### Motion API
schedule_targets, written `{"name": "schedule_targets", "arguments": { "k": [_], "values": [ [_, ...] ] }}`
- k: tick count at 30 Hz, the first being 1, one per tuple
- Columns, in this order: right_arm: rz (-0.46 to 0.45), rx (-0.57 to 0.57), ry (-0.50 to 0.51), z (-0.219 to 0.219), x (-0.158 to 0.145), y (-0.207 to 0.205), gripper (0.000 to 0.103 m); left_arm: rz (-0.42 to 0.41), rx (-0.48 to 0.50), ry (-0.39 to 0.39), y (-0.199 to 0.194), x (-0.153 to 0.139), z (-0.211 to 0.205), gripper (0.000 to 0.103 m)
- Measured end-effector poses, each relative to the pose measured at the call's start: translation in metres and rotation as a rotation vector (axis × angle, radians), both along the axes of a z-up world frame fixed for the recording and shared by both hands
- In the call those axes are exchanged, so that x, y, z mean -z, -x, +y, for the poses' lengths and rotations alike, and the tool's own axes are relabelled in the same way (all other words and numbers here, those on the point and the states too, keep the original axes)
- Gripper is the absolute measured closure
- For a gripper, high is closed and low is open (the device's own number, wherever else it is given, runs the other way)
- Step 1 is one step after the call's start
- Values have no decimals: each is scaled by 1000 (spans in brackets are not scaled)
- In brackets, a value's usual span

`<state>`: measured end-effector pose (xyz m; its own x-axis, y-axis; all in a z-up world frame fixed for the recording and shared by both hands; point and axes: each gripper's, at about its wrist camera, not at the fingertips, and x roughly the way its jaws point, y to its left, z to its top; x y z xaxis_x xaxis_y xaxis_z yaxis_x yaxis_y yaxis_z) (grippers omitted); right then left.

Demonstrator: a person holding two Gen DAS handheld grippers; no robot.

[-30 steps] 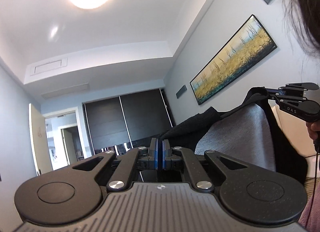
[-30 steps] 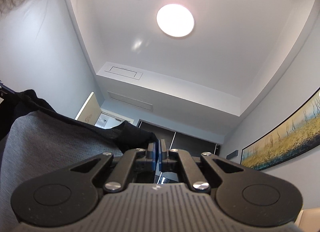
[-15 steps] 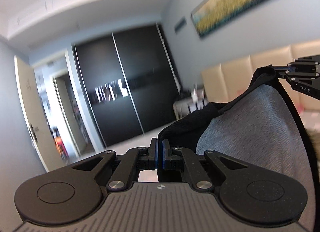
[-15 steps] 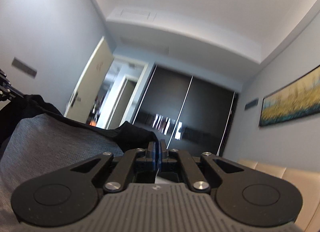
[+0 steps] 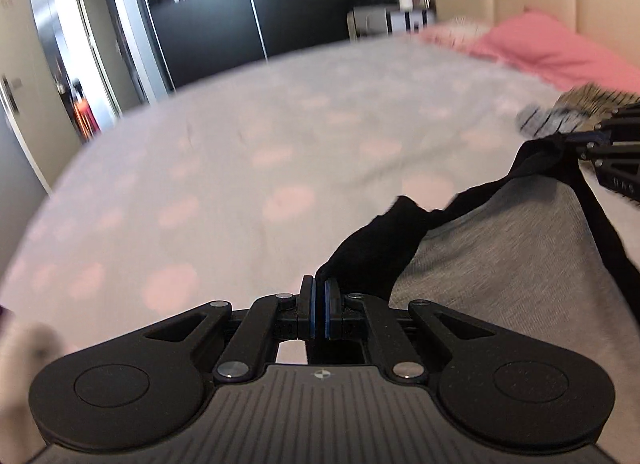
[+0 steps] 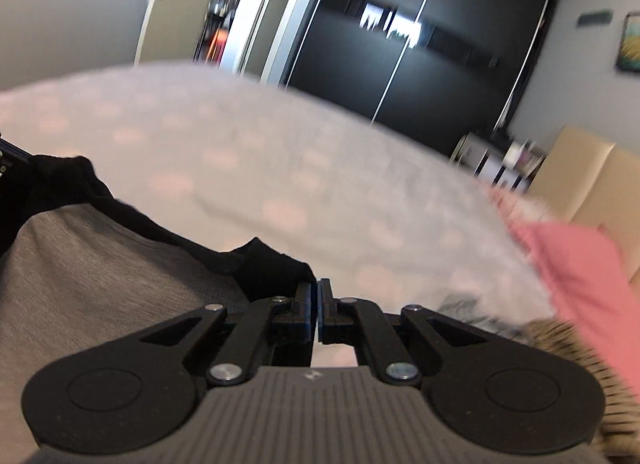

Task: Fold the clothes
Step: 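Lay the shirt flat on the bed and open both grippers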

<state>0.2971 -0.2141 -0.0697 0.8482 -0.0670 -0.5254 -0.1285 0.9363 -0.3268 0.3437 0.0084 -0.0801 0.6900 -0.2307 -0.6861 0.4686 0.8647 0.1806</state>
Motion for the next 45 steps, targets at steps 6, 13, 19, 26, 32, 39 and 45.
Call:
{"name": "schedule_targets", "arguments": {
  "k": [6,13,19,26,32,39,45],
  "values": [
    [127,-1,-11,-3,67,-31,99,62,16,0,-18,40,6,99],
    [180,14,-17,2,55,-58,75,61,-27,24,-26,35,2,74],
    [146,34,-45,-12,-1,-12,64,41,-84,80,15,-21,34,59],
    [218,74,-164,-33,-35,90,63,111,-159,47,111,-44,71,53],
    [296,120,-274,-42,-27,187,64,232,-275,110,197,-22,99,53],
    [448,197,-408,-47,17,277,71,310,-398,181,269,4,109,53],
    [503,147,-424,-19,34,315,72,317,-399,129,296,19,93,53]
  ]
}}
